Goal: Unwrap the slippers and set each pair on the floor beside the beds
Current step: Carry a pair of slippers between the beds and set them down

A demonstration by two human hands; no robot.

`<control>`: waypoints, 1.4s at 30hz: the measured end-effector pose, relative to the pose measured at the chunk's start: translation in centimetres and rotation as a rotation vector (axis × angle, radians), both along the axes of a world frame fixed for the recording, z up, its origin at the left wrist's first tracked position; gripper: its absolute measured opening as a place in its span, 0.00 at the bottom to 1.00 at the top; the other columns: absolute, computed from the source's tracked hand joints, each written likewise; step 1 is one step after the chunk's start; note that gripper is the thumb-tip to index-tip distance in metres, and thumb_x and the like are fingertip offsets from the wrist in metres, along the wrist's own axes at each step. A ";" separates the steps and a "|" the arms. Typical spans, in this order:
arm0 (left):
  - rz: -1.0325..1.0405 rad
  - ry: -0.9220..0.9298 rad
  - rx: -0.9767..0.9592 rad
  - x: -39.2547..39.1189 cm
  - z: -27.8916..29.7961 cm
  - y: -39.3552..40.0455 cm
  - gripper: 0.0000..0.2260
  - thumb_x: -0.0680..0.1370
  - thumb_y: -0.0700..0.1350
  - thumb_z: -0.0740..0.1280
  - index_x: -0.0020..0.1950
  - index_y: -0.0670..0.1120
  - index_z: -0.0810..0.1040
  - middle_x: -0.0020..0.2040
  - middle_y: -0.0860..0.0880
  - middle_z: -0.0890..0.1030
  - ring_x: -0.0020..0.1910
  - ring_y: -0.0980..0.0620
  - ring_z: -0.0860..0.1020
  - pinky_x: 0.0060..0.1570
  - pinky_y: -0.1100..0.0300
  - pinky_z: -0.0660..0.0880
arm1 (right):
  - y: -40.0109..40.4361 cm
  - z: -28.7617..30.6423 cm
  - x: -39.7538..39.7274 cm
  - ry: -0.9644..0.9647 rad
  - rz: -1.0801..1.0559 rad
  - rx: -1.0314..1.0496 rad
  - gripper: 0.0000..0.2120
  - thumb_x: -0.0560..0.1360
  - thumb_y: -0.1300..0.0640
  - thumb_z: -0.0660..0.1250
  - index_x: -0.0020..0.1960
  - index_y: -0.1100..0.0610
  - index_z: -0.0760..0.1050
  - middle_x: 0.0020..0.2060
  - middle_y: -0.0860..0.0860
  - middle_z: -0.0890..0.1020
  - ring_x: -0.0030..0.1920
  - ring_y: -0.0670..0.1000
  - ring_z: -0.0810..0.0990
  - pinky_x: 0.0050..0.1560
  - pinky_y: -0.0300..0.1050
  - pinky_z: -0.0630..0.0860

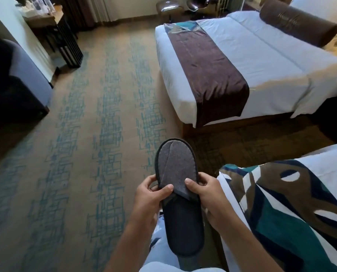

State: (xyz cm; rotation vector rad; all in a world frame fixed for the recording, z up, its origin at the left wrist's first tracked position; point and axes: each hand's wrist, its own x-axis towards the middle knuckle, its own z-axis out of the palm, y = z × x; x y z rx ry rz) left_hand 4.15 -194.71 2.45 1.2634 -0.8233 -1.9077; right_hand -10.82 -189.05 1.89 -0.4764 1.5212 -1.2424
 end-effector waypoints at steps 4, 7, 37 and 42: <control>-0.068 0.008 0.016 -3.4 -0.7 -9.2 0.19 0.71 0.28 0.71 0.61 0.36 0.75 0.48 0.36 0.85 0.41 0.45 0.86 0.36 0.58 0.82 | -8.4 -0.3 -3.1 0.006 -0.076 0.008 0.07 0.75 0.58 0.72 0.53 0.56 0.80 0.50 0.55 0.86 0.51 0.55 0.86 0.54 0.54 0.83; -0.132 -0.008 -0.007 -6.2 -0.8 -15.9 0.23 0.68 0.29 0.74 0.62 0.35 0.75 0.51 0.35 0.85 0.44 0.43 0.85 0.38 0.57 0.82 | -14.0 -0.3 -5.5 -0.009 -0.161 0.013 0.07 0.74 0.60 0.72 0.52 0.58 0.80 0.50 0.58 0.87 0.49 0.55 0.86 0.52 0.53 0.83; -0.937 -0.133 -0.163 -65.6 3.1 -34.0 0.16 0.72 0.34 0.74 0.59 0.39 0.79 0.49 0.36 0.85 0.50 0.35 0.84 0.55 0.39 0.80 | -24.6 1.8 -55.4 0.021 -0.923 0.026 0.23 0.76 0.56 0.71 0.68 0.62 0.72 0.57 0.51 0.82 0.47 0.47 0.83 0.48 0.38 0.81; -1.093 -0.098 -0.139 -74.5 3.0 -32.5 0.13 0.72 0.32 0.73 0.55 0.40 0.80 0.45 0.38 0.86 0.40 0.43 0.86 0.38 0.55 0.81 | -22.4 1.1 -62.0 0.019 -1.086 0.086 0.34 0.74 0.50 0.72 0.75 0.58 0.64 0.70 0.54 0.74 0.64 0.55 0.77 0.59 0.42 0.77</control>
